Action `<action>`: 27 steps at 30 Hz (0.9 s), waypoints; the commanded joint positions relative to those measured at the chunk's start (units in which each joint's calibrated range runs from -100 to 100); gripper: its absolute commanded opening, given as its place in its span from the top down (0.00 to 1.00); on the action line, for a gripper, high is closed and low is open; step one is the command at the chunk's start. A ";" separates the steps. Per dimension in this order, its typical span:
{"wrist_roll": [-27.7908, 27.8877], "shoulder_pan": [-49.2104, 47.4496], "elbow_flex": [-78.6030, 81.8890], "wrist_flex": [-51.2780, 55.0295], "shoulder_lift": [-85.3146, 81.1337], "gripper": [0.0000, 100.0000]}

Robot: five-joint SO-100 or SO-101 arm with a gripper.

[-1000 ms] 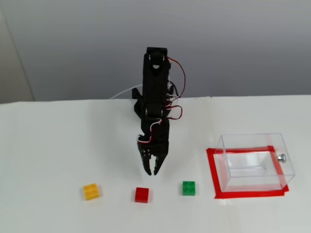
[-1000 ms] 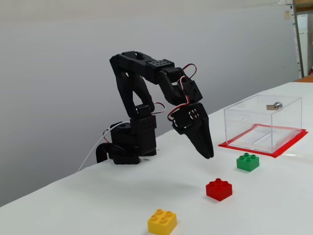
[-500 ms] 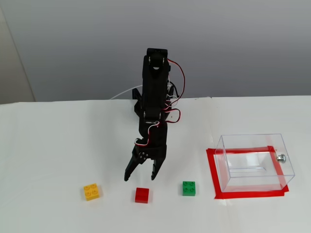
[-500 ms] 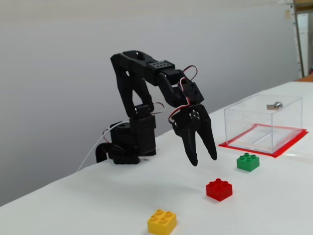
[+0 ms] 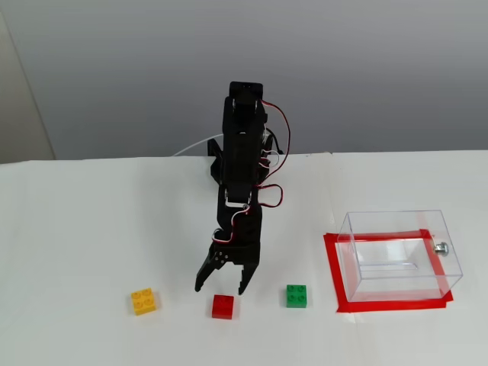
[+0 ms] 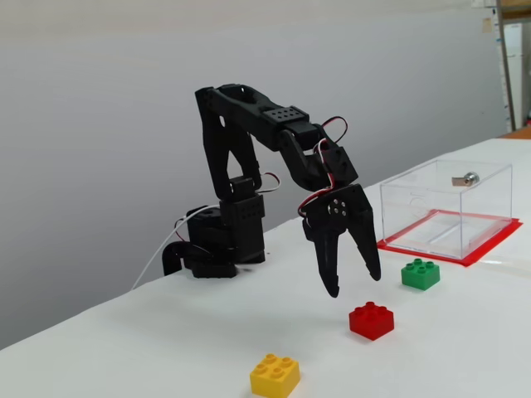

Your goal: Pick the red lego brick and place it into the transparent box

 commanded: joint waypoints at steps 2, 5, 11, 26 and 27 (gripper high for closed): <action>-1.21 -0.06 -3.39 -0.66 1.66 0.65; -2.20 -0.21 -3.93 -0.66 2.85 0.65; -4.50 -1.09 -5.29 -0.66 5.06 0.65; -5.75 -2.35 -8.73 -1.36 10.66 0.65; -5.75 -2.35 -8.73 -1.79 11.17 0.65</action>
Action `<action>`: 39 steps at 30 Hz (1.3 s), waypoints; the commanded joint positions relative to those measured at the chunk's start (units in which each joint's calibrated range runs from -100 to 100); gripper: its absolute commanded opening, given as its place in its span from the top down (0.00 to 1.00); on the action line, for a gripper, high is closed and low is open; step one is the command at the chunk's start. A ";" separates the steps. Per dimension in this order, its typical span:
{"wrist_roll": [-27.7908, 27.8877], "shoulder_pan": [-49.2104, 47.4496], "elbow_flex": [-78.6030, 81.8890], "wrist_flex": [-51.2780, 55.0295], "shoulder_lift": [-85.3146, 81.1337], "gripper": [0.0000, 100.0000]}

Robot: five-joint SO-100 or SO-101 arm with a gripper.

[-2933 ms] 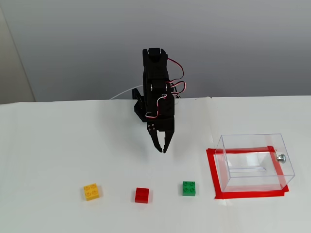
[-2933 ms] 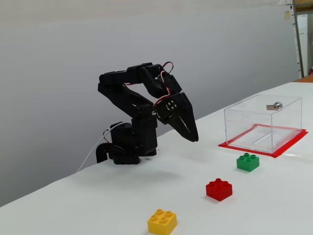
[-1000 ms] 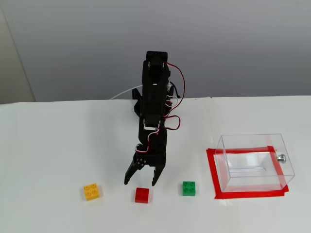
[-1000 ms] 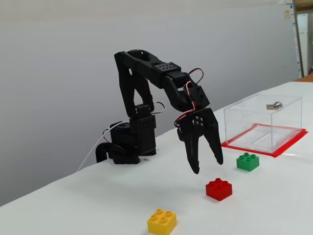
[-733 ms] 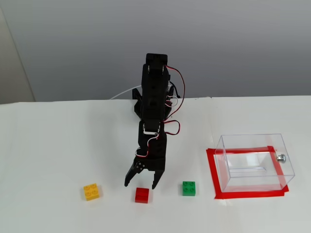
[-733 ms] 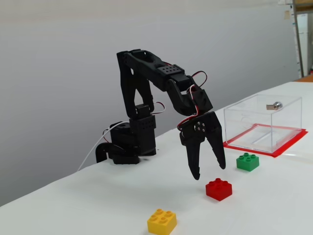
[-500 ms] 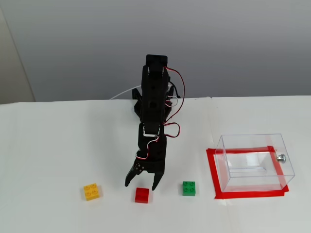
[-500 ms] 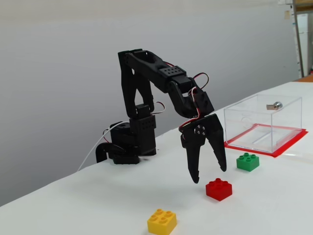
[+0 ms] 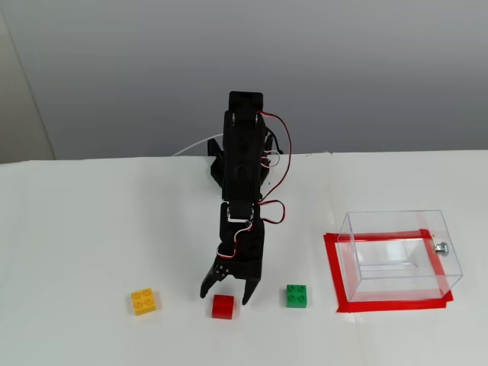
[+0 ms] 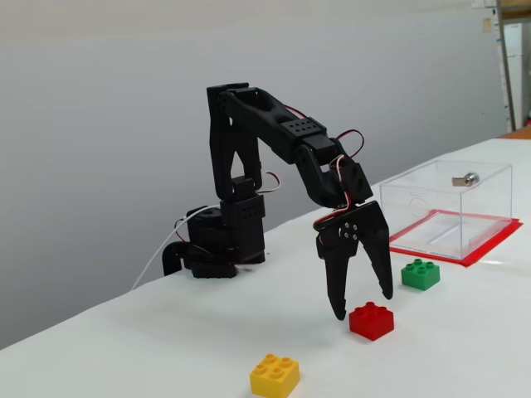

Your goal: Pick the red lego brick and place it into the transparent box

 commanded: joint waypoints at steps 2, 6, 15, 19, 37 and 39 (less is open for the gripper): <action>-0.08 -0.43 -2.55 -1.37 0.85 0.65; -0.08 -0.43 -2.55 -3.02 1.45 0.65; 0.12 -0.35 -2.55 -5.46 4.33 0.65; 0.28 -0.35 -2.01 -7.29 5.86 0.66; 0.23 -0.35 -2.46 -7.29 6.28 0.88; 0.39 -0.28 -2.46 -7.29 6.20 0.92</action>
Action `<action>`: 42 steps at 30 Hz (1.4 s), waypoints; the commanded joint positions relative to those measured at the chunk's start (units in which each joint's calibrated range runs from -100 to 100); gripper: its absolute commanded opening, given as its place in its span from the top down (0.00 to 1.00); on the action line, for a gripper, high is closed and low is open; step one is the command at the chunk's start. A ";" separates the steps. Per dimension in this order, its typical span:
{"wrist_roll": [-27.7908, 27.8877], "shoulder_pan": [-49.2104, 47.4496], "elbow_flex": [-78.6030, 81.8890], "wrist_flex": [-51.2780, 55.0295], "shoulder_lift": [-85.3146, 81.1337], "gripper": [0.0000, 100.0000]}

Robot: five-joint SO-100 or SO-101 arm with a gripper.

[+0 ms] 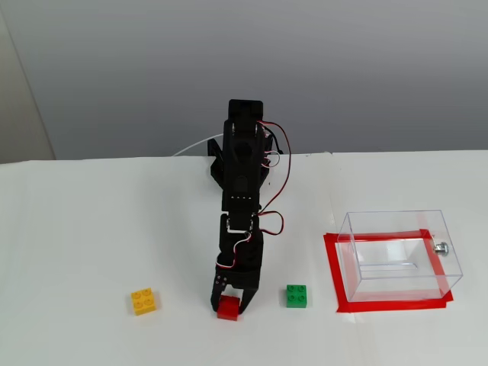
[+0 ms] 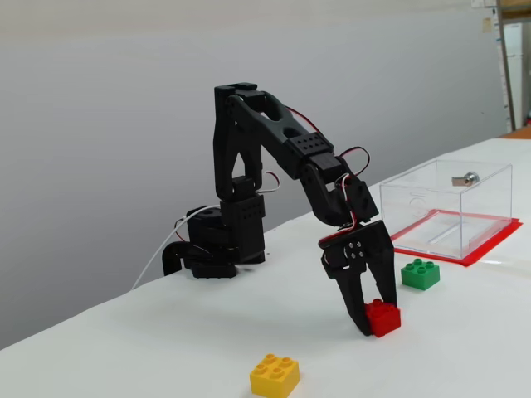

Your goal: Pick the red lego brick and place it into the transparent box

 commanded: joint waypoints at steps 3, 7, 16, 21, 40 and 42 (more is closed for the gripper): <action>-0.32 -0.27 -2.10 -0.52 -0.99 0.90; -0.11 0.02 -2.28 0.09 -1.33 0.90; 0.00 0.54 -1.74 1.66 -10.50 0.90; 0.15 0.76 -1.38 2.01 -14.57 0.90; 1.20 -0.79 -7.07 14.11 -32.39 0.90; 2.03 -2.42 -9.24 16.11 -32.64 0.90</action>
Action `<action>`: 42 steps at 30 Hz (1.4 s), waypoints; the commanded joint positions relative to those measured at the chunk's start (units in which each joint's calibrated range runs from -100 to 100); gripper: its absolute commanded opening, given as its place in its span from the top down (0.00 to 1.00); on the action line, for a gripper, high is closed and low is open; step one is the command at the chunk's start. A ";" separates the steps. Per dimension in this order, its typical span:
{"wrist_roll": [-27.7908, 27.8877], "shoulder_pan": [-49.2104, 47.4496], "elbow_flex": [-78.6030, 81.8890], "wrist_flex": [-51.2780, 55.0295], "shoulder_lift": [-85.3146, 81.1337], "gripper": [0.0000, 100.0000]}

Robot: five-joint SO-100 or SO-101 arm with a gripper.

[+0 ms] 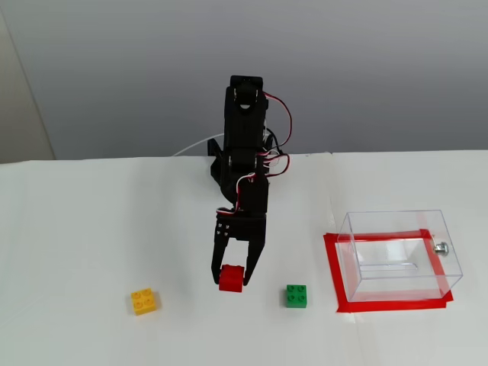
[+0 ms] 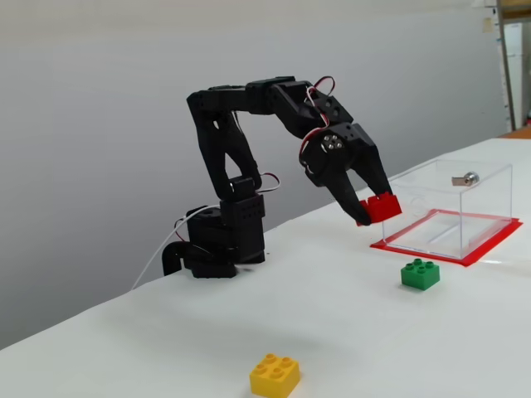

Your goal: Pick the red lego brick and place it into the transparent box

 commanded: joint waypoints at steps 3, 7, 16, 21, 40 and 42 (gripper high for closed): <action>1.89 -4.68 -7.45 4.84 -3.13 0.90; 3.09 -9.11 -9.98 7.27 -3.55 0.90; 4.92 -22.35 -15.59 7.79 -3.72 0.90; 4.97 -30.26 -18.21 7.79 -3.72 0.90; 4.45 -61.24 -18.12 12.41 -2.54 0.90; 4.45 -63.09 -17.76 12.41 -1.77 0.90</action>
